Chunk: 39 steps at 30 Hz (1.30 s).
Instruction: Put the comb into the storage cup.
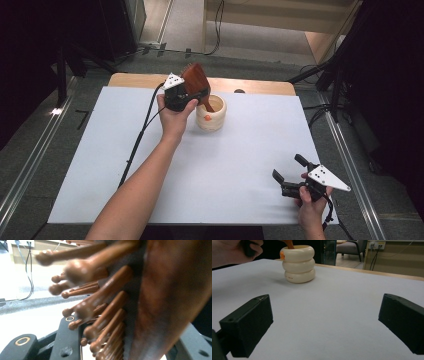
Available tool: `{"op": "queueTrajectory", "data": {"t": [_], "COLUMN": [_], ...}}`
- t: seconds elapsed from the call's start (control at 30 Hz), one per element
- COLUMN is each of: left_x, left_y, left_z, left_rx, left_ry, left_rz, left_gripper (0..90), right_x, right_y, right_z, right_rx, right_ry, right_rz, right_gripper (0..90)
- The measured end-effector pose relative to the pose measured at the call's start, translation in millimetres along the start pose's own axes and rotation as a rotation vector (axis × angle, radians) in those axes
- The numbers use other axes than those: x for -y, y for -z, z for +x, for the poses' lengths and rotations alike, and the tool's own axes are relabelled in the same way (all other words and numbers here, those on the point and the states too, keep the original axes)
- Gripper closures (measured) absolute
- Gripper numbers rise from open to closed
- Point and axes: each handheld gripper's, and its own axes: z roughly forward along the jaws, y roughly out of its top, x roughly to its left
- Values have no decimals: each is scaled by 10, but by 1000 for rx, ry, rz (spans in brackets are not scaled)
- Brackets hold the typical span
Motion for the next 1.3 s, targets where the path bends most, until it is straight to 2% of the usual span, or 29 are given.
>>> {"op": "queueTrajectory", "data": {"t": [0.33, 0.53, 0.9, 1.17, 1.23, 1.3], "left_x": [60, 89, 115, 111, 97, 97], "left_y": [-57, -82, -112, -107, -95, -87], "left_z": [-12, -7, 21, 48, 60, 93], "left_rx": [-49, -57, -49, -52, -52, -46], "left_ry": [13, 8, 54, 72, 89, 105], "left_rz": [15, 29, 36, 44, 41, 53], "left_gripper": [515, 514, 492, 414, 340, 304], "right_x": [1, 1, 2, 3, 3, 3], "right_y": [0, 1, -6, -8, -10, -11], "right_z": [0, -1, 2, 6, 5, 6], "right_rx": [0, 1, 3, 2, 2, 3], "right_ry": [-4, -4, -2, -3, -2, -2], "right_rz": [0, -1, 0, 3, 2, 2], "right_gripper": [0, 0, 0, 0, 0, 0]}}
